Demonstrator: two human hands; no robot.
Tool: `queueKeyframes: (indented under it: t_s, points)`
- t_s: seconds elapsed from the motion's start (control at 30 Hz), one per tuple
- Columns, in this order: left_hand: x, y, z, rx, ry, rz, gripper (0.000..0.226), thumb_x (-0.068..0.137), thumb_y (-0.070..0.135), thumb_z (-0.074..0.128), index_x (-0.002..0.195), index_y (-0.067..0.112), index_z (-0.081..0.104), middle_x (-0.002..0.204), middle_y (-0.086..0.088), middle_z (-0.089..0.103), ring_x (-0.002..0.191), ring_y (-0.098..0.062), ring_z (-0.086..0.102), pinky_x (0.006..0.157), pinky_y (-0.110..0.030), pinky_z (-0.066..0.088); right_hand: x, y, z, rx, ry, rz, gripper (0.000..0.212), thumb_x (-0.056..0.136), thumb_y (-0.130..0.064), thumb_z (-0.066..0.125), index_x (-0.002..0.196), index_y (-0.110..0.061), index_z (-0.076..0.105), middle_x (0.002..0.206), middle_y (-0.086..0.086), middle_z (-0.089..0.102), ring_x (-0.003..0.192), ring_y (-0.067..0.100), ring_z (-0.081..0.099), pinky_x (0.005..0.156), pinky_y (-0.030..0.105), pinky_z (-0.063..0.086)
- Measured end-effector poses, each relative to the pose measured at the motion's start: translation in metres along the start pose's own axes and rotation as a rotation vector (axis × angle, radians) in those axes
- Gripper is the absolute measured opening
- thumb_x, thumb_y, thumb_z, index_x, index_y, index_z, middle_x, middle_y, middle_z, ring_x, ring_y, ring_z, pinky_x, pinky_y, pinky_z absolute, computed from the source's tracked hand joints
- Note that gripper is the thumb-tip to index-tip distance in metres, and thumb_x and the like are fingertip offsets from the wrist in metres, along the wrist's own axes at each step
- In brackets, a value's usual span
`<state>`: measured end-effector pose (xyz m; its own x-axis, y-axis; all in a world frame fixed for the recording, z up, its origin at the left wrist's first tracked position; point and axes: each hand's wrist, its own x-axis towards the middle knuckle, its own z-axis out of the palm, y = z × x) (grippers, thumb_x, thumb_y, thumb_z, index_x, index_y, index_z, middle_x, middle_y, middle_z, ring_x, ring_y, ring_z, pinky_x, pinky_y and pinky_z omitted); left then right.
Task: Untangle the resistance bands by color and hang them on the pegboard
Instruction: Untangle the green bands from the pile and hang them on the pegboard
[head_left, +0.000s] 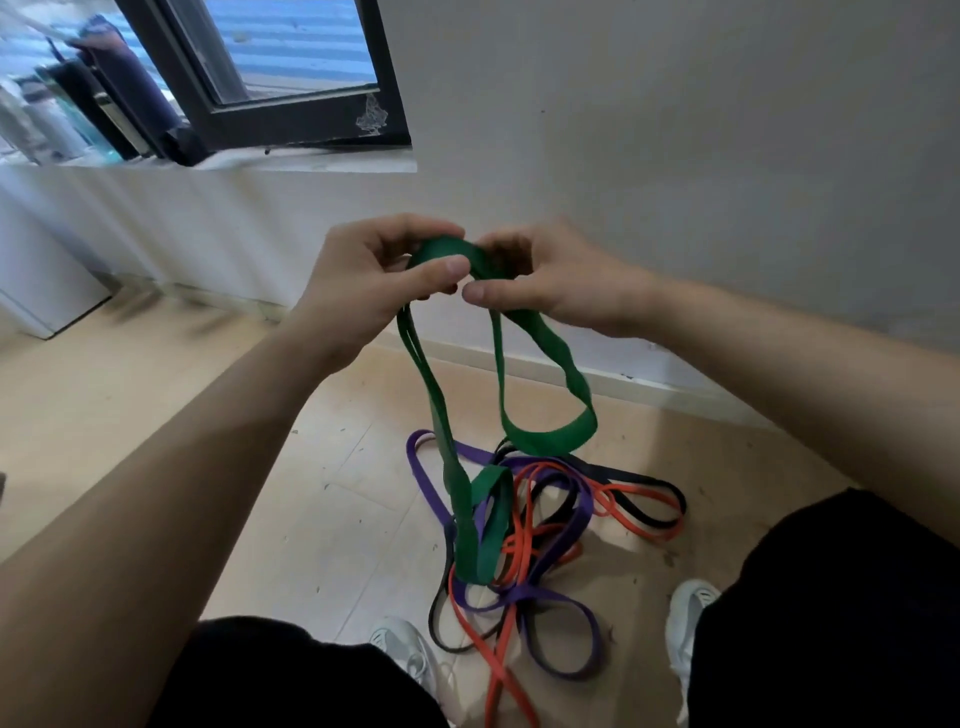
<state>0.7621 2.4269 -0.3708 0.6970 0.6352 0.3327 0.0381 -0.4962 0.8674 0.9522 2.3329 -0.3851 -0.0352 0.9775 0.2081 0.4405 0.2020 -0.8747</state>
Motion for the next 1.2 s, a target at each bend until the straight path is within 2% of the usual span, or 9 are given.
queueKeyframes:
  t_s: [0.2, 0.37, 0.57, 0.7, 0.8, 0.9, 0.97, 1.1, 1.2]
  points:
    - [-0.002, -0.022, 0.022, 0.053, -0.135, -0.081, 0.037, 0.079, 0.001, 0.083, 0.11, 0.013, 0.067, 0.095, -0.016, 0.073, 0.087, -0.02, 0.073, 0.086, -0.032, 0.061, -0.009, -0.007, -0.02, 0.105, 0.076, -0.048, 0.016, 0.091, -0.018, 0.068, 0.106, -0.013, 0.069, 0.098, 0.011, 0.067, 0.089, 0.019, 0.065, 0.09, 0.034, 0.054]
    - [-0.009, -0.053, 0.059, 0.206, -0.286, -0.201, 0.021, 0.084, 0.01, 0.079, 0.098, 0.019, 0.066, 0.094, -0.004, 0.071, 0.09, -0.014, 0.071, 0.085, -0.03, 0.059, -0.016, -0.017, -0.041, 0.203, 0.244, -0.086, 0.012, 0.088, -0.021, 0.062, 0.099, -0.017, 0.066, 0.089, -0.003, 0.06, 0.081, 0.01, 0.058, 0.084, 0.031, 0.051]
    - [0.01, -0.054, 0.053, 0.118, -0.198, -0.23, 0.019, 0.083, 0.012, 0.082, 0.087, 0.012, 0.063, 0.082, -0.015, 0.064, 0.079, -0.025, 0.067, 0.082, -0.036, 0.059, -0.027, -0.003, -0.069, 0.233, 0.395, -0.074, 0.013, 0.092, -0.02, 0.058, 0.101, -0.012, 0.063, 0.079, -0.005, 0.053, 0.075, 0.01, 0.054, 0.079, 0.029, 0.048]
    - [0.023, -0.043, 0.043, -0.003, -0.109, -0.264, 0.026, 0.08, 0.018, 0.083, 0.096, 0.009, 0.065, 0.074, -0.006, 0.064, 0.075, -0.018, 0.064, 0.081, -0.032, 0.055, -0.031, 0.01, -0.084, 0.345, 0.474, -0.02, 0.014, 0.086, -0.025, 0.061, 0.095, -0.016, 0.065, 0.076, -0.004, 0.055, 0.071, 0.014, 0.057, 0.077, 0.029, 0.048]
    - [0.039, -0.026, 0.038, -0.128, -0.052, -0.268, 0.03, 0.073, 0.026, 0.085, 0.091, 0.013, 0.065, 0.073, 0.002, 0.059, 0.071, -0.014, 0.059, 0.08, -0.032, 0.054, -0.035, 0.021, -0.09, 0.386, 0.503, 0.038, 0.02, 0.081, -0.024, 0.065, 0.098, -0.013, 0.067, 0.077, -0.001, 0.056, 0.069, 0.014, 0.057, 0.072, 0.027, 0.05]
    - [0.06, -0.002, 0.035, -0.203, -0.024, -0.249, 0.022, 0.074, 0.019, 0.082, 0.086, 0.016, 0.064, 0.065, 0.004, 0.05, 0.057, -0.01, 0.047, 0.063, -0.024, 0.044, -0.041, 0.037, -0.092, 0.265, 0.428, 0.098, 0.024, 0.078, -0.024, 0.073, 0.1, -0.017, 0.066, 0.085, -0.001, 0.059, 0.073, 0.011, 0.057, 0.072, 0.026, 0.051]
    - [0.07, 0.016, 0.034, -0.167, -0.049, -0.224, 0.019, 0.072, 0.014, 0.078, 0.081, 0.015, 0.061, 0.065, 0.001, 0.045, 0.053, -0.01, 0.042, 0.056, -0.023, 0.036, -0.045, 0.047, -0.092, 0.075, 0.296, 0.209, 0.023, 0.084, -0.024, 0.077, 0.103, -0.016, 0.067, 0.092, 0.002, 0.064, 0.082, 0.015, 0.063, 0.082, 0.032, 0.053]
    - [0.078, 0.043, 0.044, -0.014, -0.16, -0.157, 0.017, 0.075, 0.007, 0.082, 0.074, 0.016, 0.066, 0.058, 0.005, 0.049, 0.054, -0.01, 0.042, 0.055, -0.022, 0.033, -0.047, 0.053, -0.082, -0.116, 0.067, 0.333, 0.025, 0.087, -0.023, 0.075, 0.105, -0.007, 0.07, 0.101, 0.015, 0.071, 0.097, 0.025, 0.07, 0.099, 0.044, 0.052]
    - [0.076, 0.049, 0.056, 0.201, -0.211, -0.117, 0.015, 0.076, 0.012, 0.086, 0.083, 0.011, 0.072, 0.06, 0.007, 0.058, 0.057, -0.008, 0.049, 0.058, -0.02, 0.04, -0.042, 0.047, -0.071, -0.067, 0.026, 0.307, 0.031, 0.087, -0.022, 0.076, 0.115, -0.011, 0.067, 0.112, 0.008, 0.071, 0.108, 0.019, 0.067, 0.108, 0.041, 0.046]
